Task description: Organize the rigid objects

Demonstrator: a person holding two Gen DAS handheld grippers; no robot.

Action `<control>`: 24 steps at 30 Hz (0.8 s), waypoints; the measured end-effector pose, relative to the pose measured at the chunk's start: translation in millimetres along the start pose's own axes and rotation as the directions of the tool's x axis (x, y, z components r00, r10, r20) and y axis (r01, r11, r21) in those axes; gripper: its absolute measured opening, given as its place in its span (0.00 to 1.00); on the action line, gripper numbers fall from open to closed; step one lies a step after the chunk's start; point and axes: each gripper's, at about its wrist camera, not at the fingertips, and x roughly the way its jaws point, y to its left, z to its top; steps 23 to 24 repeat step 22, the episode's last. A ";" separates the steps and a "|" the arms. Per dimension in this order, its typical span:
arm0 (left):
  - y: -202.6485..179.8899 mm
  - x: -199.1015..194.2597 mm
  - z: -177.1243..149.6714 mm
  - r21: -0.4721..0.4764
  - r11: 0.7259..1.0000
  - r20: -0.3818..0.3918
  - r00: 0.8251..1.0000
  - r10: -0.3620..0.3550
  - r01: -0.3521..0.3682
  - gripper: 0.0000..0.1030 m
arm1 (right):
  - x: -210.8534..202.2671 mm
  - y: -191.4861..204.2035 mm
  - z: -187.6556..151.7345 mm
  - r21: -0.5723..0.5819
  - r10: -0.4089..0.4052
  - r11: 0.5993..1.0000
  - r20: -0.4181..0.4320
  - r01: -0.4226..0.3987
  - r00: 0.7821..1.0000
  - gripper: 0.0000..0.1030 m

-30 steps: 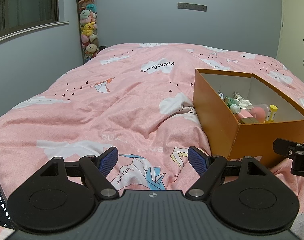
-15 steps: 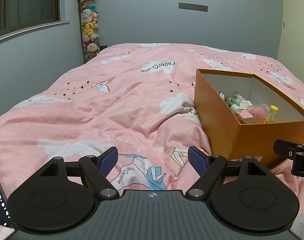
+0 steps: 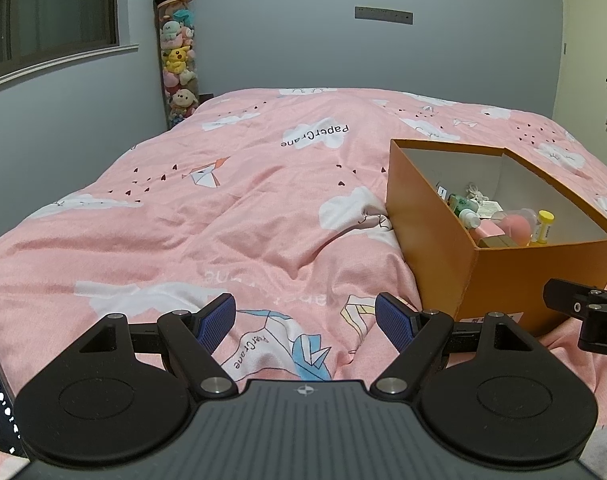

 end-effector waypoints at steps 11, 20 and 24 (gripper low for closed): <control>0.1 -1.6 0.3 0.004 1.000 0.006 1.000 -0.009 0.009 0.90 | 0.0 0.7 -0.7 -0.001 0.000 1.000 0.000 0.000 1.000 0.97; 0.1 -2.4 0.6 0.005 1.000 0.008 1.000 -0.012 0.012 0.90 | -0.3 0.7 -0.6 -0.002 0.000 1.000 -0.001 0.000 1.000 0.97; -0.2 -2.7 0.7 0.005 1.000 0.008 1.000 -0.012 0.012 0.90 | -0.4 0.8 -0.7 -0.001 0.000 1.000 -0.001 0.000 1.000 0.97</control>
